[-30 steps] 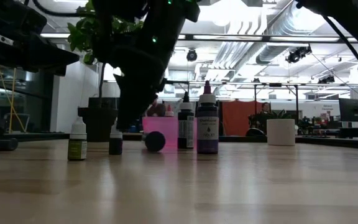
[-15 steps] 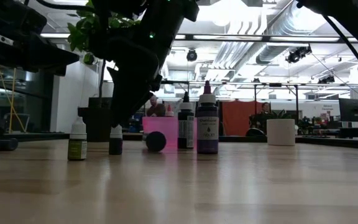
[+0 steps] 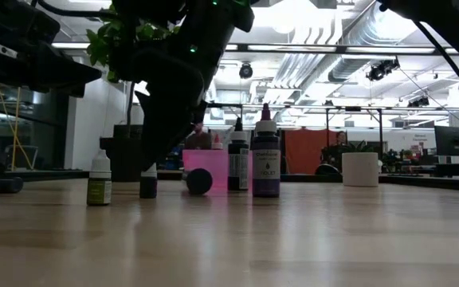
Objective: Pick & Place food coloring
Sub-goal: Put the purple food coloring bottle into the pink bin
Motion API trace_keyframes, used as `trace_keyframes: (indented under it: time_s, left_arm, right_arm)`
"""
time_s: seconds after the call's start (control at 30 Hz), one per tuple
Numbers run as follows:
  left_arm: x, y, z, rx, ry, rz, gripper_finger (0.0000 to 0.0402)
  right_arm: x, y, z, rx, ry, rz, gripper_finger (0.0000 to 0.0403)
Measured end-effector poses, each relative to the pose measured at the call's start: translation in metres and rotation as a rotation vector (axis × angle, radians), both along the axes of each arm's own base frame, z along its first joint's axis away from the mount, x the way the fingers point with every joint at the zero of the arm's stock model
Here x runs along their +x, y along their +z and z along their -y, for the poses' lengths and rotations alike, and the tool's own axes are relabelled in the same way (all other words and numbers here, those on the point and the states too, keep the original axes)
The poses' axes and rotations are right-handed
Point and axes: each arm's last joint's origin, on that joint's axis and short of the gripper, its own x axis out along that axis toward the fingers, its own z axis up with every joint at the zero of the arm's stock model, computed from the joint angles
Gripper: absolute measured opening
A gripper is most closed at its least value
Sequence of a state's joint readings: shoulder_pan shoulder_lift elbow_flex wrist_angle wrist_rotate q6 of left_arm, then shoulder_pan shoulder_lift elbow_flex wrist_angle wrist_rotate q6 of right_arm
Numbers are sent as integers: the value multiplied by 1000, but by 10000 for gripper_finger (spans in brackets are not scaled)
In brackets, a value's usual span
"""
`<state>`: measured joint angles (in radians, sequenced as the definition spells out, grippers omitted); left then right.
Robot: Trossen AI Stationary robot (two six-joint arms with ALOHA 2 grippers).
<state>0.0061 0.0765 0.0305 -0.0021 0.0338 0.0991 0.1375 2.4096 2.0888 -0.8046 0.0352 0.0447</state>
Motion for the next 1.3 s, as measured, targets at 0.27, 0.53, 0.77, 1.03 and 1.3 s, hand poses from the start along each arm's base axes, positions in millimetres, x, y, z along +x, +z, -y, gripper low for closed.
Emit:
trace_keyframes:
  time_s: [0.27,0.53,0.77,1.03,1.3]
  left_arm:
    - [0,0,0,0,0,1,0]
    - [0,0,0,0,0,0,0]
    - [0,0,0,0,0,0,0]
    - [0,0,0,0,0,0,0]
    - [0,0,0,0,0,0,0]
  right_arm:
    - [0,0,0,6,-1,1,150]
    - [0,0,0,6,-1,0,99]
    - [0,0,0,6,-1,1,55]
    - [0,1,0,12,-13,3,43]
    - [-5,40,1,31,-67,80,38]
